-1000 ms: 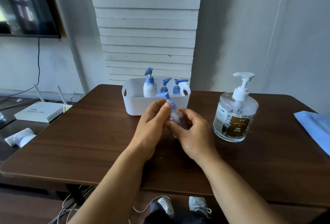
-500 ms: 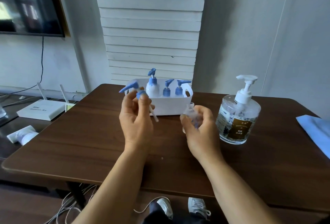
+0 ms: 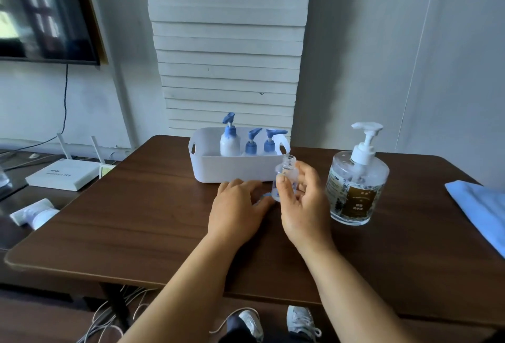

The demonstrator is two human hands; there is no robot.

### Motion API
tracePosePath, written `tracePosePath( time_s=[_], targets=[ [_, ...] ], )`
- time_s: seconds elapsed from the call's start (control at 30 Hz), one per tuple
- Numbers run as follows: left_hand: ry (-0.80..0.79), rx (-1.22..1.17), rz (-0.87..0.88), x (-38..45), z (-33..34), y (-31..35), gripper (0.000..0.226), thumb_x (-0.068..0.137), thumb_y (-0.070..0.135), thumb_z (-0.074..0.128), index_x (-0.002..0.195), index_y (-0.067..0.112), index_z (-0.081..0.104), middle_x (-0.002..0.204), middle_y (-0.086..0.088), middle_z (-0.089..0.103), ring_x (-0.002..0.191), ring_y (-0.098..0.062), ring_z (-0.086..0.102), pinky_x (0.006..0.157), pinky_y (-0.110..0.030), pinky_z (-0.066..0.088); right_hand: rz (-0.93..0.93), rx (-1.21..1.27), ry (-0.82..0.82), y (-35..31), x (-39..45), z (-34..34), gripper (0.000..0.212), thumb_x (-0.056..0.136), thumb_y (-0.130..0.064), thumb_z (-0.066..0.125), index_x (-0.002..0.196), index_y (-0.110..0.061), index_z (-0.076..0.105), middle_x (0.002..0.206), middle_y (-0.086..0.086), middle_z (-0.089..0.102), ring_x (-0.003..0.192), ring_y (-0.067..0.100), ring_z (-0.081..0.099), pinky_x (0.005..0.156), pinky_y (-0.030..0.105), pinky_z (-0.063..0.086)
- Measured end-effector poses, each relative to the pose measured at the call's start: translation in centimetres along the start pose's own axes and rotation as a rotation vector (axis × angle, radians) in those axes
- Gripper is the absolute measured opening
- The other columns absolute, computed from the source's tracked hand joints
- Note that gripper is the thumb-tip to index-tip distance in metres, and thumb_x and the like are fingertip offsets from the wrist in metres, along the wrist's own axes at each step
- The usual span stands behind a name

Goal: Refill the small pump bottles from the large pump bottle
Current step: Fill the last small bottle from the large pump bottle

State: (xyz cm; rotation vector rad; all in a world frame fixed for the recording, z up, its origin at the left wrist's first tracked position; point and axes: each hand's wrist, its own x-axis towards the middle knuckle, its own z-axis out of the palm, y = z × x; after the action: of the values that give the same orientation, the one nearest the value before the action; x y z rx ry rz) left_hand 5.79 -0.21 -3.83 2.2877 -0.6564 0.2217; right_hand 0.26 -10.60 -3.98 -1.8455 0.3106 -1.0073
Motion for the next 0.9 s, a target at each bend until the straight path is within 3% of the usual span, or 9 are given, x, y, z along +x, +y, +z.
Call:
tracePosePath(
  time_s=[0.13, 0.27, 0.37, 0.47, 0.53, 0.6, 0.67, 0.77, 0.9],
  targets=[
    [0.124, -0.223, 0.093, -0.2, -0.7, 1.7, 0.031, 0.094, 0.016, 0.046, 0.122, 0.020, 0.060, 0.116, 0.005, 0.060, 0.113, -0.011, 0.050, 0.088, -0.019, 0.038, 0.023, 0.074, -0.009, -0.6, 0.0, -0.4, 0.027, 0.093, -0.020, 0.058, 0.120, -0.023, 0.053, 0.095, -0.021, 0.056, 0.087, -0.014, 0.056, 0.070, -0.004, 0.038],
    [-0.056, -0.510, 0.142, -0.1, -1.6, 3.8, 0.034, 0.096, 0.021, 0.049, 0.129, 0.019, 0.056, 0.115, 0.004, 0.066, 0.105, -0.004, 0.062, 0.094, -0.026, 0.049, 0.011, 0.149, -0.032, -1.5, 0.3, -0.9, 0.024, 0.097, -0.019, 0.051, 0.119, -0.025, 0.058, 0.110, -0.010, 0.063, 0.100, -0.006, 0.058, 0.082, 0.002, 0.040],
    [-0.142, -0.665, 0.093, 0.3, -2.0, 5.4, 0.038, 0.091, 0.014, 0.057, 0.130, 0.014, 0.054, 0.110, 0.000, 0.069, 0.099, -0.006, 0.065, 0.090, -0.020, 0.051, 0.005, 0.191, -0.027, -2.2, 1.0, -1.8, 0.022, 0.098, -0.025, 0.043, 0.101, -0.027, 0.065, 0.100, -0.002, 0.066, 0.093, -0.001, 0.061, 0.081, 0.009, 0.045],
    [-0.135, -0.698, 0.135, 0.5, -1.8, 7.1, 0.034, 0.086, 0.007, 0.063, 0.120, 0.010, 0.060, 0.099, 0.000, 0.072, 0.092, -0.007, 0.068, 0.083, -0.017, 0.052, 0.034, 0.194, -0.014, -3.0, 2.0, -3.6, 0.036, 0.100, -0.034, 0.040, 0.100, -0.009, 0.067, 0.094, 0.003, 0.068, 0.082, -0.004, 0.063, 0.070, 0.011, 0.050],
    [-0.111, -0.704, 0.141, 0.9, -1.5, 8.3, 0.020, 0.083, 0.006, 0.067, 0.103, 0.006, 0.065, 0.080, 0.011, 0.072, 0.075, 0.003, 0.066, 0.070, -0.010, 0.049, 0.030, 0.203, 0.030, -3.6, 2.5, -4.9, 0.031, 0.101, -0.027, 0.041, 0.095, -0.010, 0.066, 0.083, -0.006, 0.067, 0.070, -0.009, 0.061, 0.061, 0.002, 0.043],
    [-0.081, -0.692, 0.135, 1.2, -1.3, 9.3, 0.012, 0.081, 0.005, 0.069, 0.089, 0.009, 0.062, 0.064, 0.017, 0.064, 0.059, 0.010, 0.057, 0.059, -0.006, 0.043, 0.016, 0.139, 0.140, -4.0, 3.0, -6.2, 0.023, 0.099, -0.026, 0.044, 0.098, -0.014, 0.064, 0.080, -0.011, 0.063, 0.071, -0.006, 0.059, 0.062, -0.002, 0.038],
    [-0.034, -0.642, 0.112, 1.4, -1.0, 10.4, 0.025, 0.078, 0.011, 0.074, 0.100, 0.017, 0.062, 0.077, 0.014, 0.063, 0.063, 0.011, 0.056, 0.060, -0.007, 0.045, 0.019, 0.084, 0.265, -4.3, 3.9, -7.6, 0.018, 0.098, -0.027, 0.048, 0.096, -0.014, 0.060, 0.082, -0.009, 0.061, 0.069, -0.003, 0.055, 0.060, -0.002, 0.036],
    [-0.013, -0.575, 0.080, 1.7, -0.6, 11.5, 0.033, 0.074, 0.017, 0.078, 0.099, 0.027, 0.058, 0.088, 0.012, 0.059, 0.075, -0.002, 0.060, 0.066, -0.013, 0.051, 0.080, 0.076, 0.391, -4.6, 5.5, -9.4, 0.012, 0.096, -0.027, 0.049, 0.088, -0.018, 0.049, 0.083, -0.007, 0.057, 0.066, -0.008, 0.053, 0.056, 0.001, 0.036],
    [-0.020, -0.482, 0.094, 2.1, -0.2, 12.7, 0.044, 0.072, 0.025, 0.079, 0.112, 0.023, 0.061, 0.096, 0.010, 0.063, 0.081, 0.002, 0.061, 0.079, -0.018, 0.052, 0.226, 0.020, 0.325, -4.2, 7.9, -10.9, 0.024, 0.097, -0.037, 0.044, 0.096, -0.015, 0.055, 0.082, -0.007, 0.056, 0.081, 0.013, 0.054, 0.071, 0.023, 0.039]
  ],
)
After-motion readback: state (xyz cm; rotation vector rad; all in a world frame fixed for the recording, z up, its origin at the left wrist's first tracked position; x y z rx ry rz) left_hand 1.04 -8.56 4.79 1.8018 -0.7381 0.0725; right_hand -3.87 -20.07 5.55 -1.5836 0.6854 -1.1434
